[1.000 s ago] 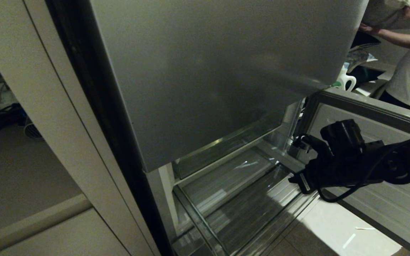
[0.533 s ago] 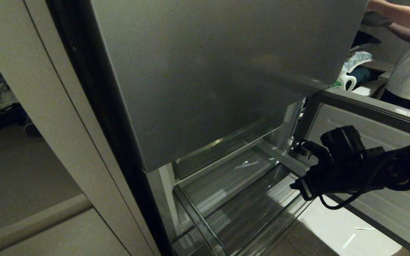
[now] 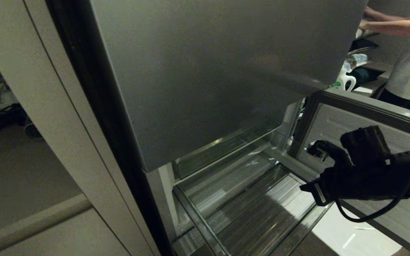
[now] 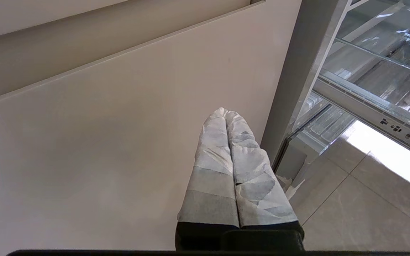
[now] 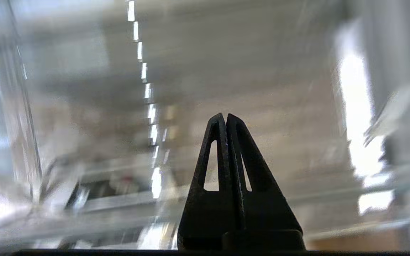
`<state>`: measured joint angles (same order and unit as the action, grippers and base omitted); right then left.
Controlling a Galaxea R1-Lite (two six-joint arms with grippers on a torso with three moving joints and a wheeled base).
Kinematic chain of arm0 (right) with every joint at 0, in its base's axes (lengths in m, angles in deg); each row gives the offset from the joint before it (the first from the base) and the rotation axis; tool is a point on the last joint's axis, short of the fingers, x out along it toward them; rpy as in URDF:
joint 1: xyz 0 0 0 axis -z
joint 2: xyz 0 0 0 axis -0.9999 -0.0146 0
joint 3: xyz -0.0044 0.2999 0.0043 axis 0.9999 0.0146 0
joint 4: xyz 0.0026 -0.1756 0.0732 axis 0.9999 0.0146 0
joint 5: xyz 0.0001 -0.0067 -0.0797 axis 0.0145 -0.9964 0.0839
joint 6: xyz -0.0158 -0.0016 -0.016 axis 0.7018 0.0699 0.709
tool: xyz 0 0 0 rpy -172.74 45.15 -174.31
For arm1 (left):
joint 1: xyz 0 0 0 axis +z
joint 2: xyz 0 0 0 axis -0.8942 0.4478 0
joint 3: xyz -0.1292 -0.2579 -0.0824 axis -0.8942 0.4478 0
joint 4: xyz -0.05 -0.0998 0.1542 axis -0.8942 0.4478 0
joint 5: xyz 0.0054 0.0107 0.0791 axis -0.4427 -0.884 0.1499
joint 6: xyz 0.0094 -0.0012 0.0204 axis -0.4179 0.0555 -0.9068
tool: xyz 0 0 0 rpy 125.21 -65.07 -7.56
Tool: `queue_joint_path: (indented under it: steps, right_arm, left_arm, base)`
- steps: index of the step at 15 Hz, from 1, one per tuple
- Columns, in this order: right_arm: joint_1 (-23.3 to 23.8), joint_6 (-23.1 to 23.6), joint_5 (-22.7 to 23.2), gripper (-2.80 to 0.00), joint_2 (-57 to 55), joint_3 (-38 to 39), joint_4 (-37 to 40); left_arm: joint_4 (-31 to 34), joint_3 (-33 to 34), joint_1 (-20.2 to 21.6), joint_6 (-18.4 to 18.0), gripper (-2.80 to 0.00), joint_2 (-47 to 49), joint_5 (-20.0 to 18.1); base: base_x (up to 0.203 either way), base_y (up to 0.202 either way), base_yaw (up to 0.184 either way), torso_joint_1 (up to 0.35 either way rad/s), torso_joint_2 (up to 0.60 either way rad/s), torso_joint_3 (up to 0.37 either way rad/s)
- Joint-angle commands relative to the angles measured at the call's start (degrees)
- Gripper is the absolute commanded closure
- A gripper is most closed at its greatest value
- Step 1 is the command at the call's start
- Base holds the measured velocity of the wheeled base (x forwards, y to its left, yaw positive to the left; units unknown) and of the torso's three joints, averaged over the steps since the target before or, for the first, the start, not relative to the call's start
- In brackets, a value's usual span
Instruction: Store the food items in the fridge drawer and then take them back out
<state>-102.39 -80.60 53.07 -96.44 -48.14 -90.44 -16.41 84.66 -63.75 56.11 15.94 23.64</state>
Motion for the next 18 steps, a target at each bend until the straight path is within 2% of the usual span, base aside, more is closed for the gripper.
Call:
queue_joint_path:
  steps: [1, 3, 6, 10, 14, 16, 17, 18]
  right_arm:
    - [-0.7, 0.2, -0.1, 0.00, 2.1, -0.2, -3.0]
    - [-1.2, 0.1, -0.1, 0.00, 4.7, 0.6, -2.9]
    - [-3.4, 0.0, -1.5, 0.00, 14.8, 4.9, -2.7]
    - [-8.7, -0.3, -8.6, 0.00, 34.9, 15.8, -2.8]
    - [-10.4, -0.4, -15.0, 0.00, 59.0, 26.6, -2.6]
    - [-9.5, -0.3, -16.5, 0.00, 70.7, 31.4, -2.0]
    - [-7.0, -0.2, -16.5, 0.00, 74.6, 33.5, -1.7]
    - [-2.3, 0.2, -16.0, 0.00, 76.8, 35.5, -1.6]
  left_arm:
    - [0.0, 0.0, 0.0, 0.0, 0.00, 0.1, 0.0]
    - [0.0, 0.0, 0.0, 0.0, 0.00, 0.1, 0.0]
    - [0.1, 0.0, 0.0, 0.0, 0.00, 0.1, 0.0]
    - [0.1, 0.0, 0.0, 0.0, 0.00, 0.1, 0.0]
    - [0.1, 0.0, 0.0, 0.0, 0.00, 0.1, 0.0]
    - [0.1, 0.0, 0.0, 0.1, 0.00, 0.1, 0.0]
    - [0.1, 0.0, 0.0, 0.0, 0.00, 0.1, 0.0]
    - [0.0, 0.0, 0.0, 0.0, 0.00, 0.1, 0.0]
  base:
    - [0.000, 0.000, 0.000, 0.000, 0.00, 0.000]
    - [0.000, 0.000, 0.000, 0.000, 0.00, 0.000]
    - [0.000, 0.000, 0.000, 0.000, 0.00, 0.000]
    - [0.000, 0.000, 0.000, 0.000, 0.00, 0.000]
    - [0.000, 0.000, 0.000, 0.000, 0.00, 0.000]
    - [0.000, 0.000, 0.000, 0.000, 0.00, 0.000]
    - [0.000, 0.000, 0.000, 0.000, 0.00, 0.000]
    - [0.000, 0.000, 0.000, 0.000, 0.00, 0.000]
